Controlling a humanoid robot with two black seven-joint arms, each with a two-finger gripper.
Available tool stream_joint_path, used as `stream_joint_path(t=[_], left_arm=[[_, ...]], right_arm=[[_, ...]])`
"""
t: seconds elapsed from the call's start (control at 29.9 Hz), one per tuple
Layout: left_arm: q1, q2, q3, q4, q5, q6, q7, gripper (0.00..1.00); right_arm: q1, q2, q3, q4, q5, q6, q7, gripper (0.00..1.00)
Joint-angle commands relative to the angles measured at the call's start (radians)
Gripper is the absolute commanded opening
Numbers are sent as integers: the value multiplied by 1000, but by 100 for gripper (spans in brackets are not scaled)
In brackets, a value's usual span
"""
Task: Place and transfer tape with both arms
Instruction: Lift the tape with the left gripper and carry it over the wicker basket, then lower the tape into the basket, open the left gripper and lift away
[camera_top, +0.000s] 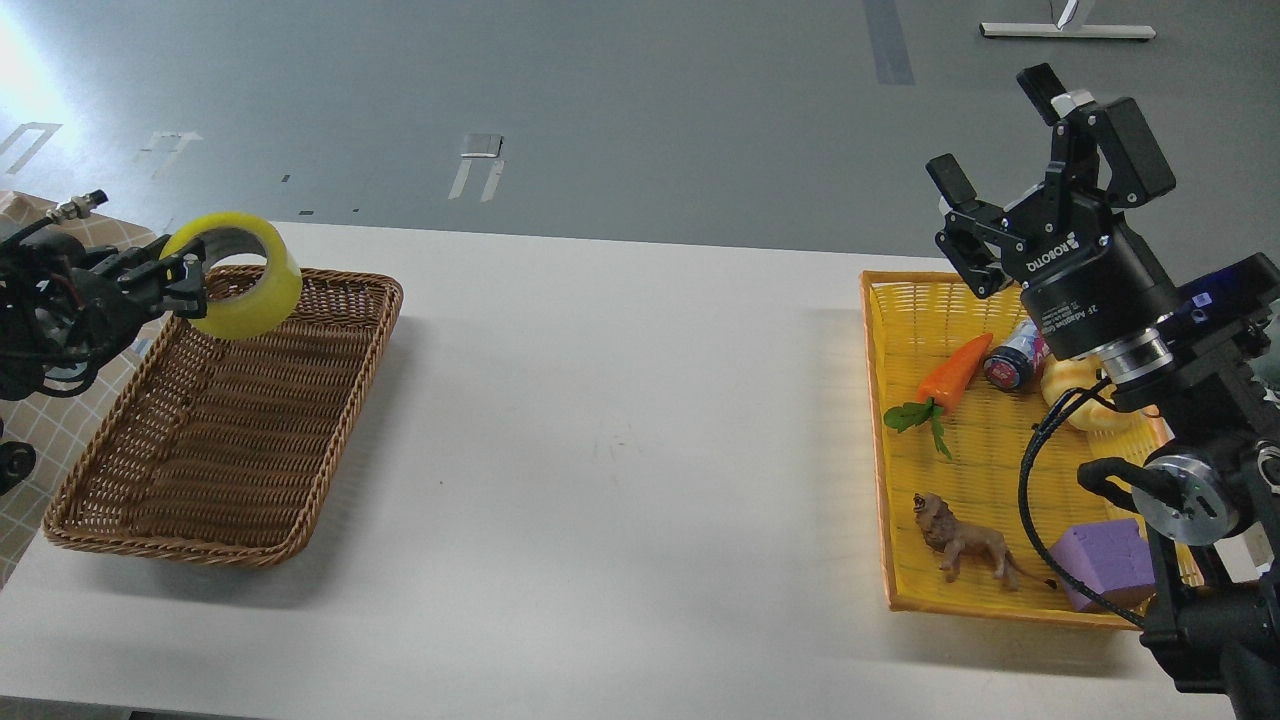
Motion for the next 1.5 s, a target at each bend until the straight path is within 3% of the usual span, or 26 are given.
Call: stream_joint_path(t=[0.0, 0.23, 0.37, 0.57, 0.64, 0.7, 0.74, 0.77, 0.84, 0.94, 1.04, 1.14, 1.34, 1.47], left_arm=[[68, 1, -2, 3, -1, 39, -22, 0], [118, -8, 0, 6, -2, 72, -27, 0], [136, -8, 0, 10, -4, 74, -57, 0], [141, -34, -2, 74, -5, 74, -67, 2], [142, -48, 0, 96, -5, 74, -71, 9], [141, -51, 0, 130, -5, 74, -131, 24], [141, -51, 0, 130, -5, 74, -131, 24], [141, -51, 0, 145, -8, 74, -181, 30], [141, -51, -2, 167, -16, 72, -238, 40], [139, -50, -2, 184, -21, 72, -264, 50], [136, -45, -2, 187, -51, 72, -272, 83], [133, -42, -2, 219, -93, 72, -335, 96], [102, -50, -20, 259, -241, 76, -444, 98], [98, -68, -25, 214, -419, 79, -456, 98]], right_arm=[[3, 0, -1, 2, 2, 6, 0, 100], [10, 0, -6, 0, 2, 6, 0, 100], [10, 2, -6, 0, 2, 6, 0, 100], [9, 2, -6, 2, 2, 6, 0, 100], [4, 2, -7, 3, 0, 6, 0, 100], [0, 0, -7, 3, 2, 6, 0, 100], [0, 0, -7, 3, 2, 6, 0, 100], [-2, 0, -7, 3, 2, 6, 0, 100], [-2, 0, -7, 3, 2, 6, 0, 100], [-2, 0, -7, 5, 2, 6, 0, 100], [0, 2, -7, 6, 2, 6, -1, 100], [0, 2, -9, 8, 2, 6, -1, 100], [4, 2, -9, 9, 2, 6, 0, 100], [7, 5, -13, 11, 2, 8, 0, 100]])
